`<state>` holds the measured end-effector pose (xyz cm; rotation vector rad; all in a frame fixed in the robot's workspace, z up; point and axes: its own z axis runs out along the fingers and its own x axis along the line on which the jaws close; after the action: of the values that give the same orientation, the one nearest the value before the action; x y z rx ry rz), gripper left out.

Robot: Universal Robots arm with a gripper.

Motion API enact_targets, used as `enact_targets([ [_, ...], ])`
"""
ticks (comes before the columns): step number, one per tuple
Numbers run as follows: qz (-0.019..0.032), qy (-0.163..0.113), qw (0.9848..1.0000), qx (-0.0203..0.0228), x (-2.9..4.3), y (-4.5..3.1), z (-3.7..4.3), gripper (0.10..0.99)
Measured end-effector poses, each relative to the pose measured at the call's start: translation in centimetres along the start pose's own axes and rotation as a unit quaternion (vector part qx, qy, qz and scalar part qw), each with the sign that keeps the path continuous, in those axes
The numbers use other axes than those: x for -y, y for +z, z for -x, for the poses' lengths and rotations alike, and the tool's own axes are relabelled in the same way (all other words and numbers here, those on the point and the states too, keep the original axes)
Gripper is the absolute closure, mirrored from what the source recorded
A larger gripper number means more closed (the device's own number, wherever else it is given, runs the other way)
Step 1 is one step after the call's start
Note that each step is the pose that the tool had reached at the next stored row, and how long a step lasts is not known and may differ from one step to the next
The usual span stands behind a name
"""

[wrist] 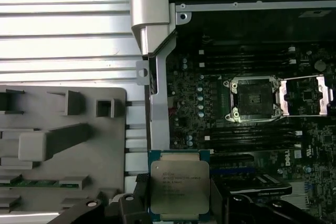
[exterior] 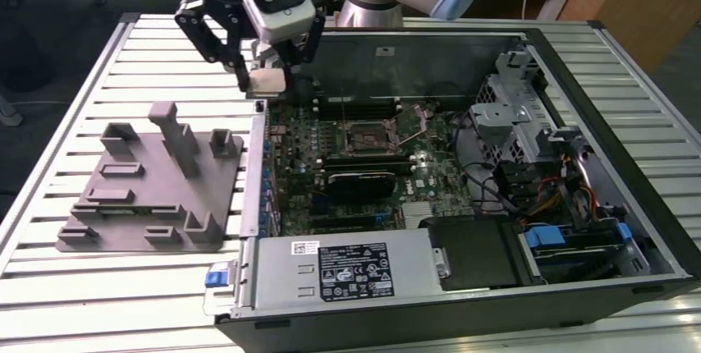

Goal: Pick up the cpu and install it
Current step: 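Pick up the cpu and move it towards the insertion slot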

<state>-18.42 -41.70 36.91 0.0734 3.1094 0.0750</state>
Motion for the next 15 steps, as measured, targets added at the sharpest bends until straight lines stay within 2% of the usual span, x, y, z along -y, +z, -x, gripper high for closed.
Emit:
enact_targets([
  [15, 0.0000, 0.000, 1.0000, 0.0000, -0.15, 0.11, 3.13, 0.545],
])
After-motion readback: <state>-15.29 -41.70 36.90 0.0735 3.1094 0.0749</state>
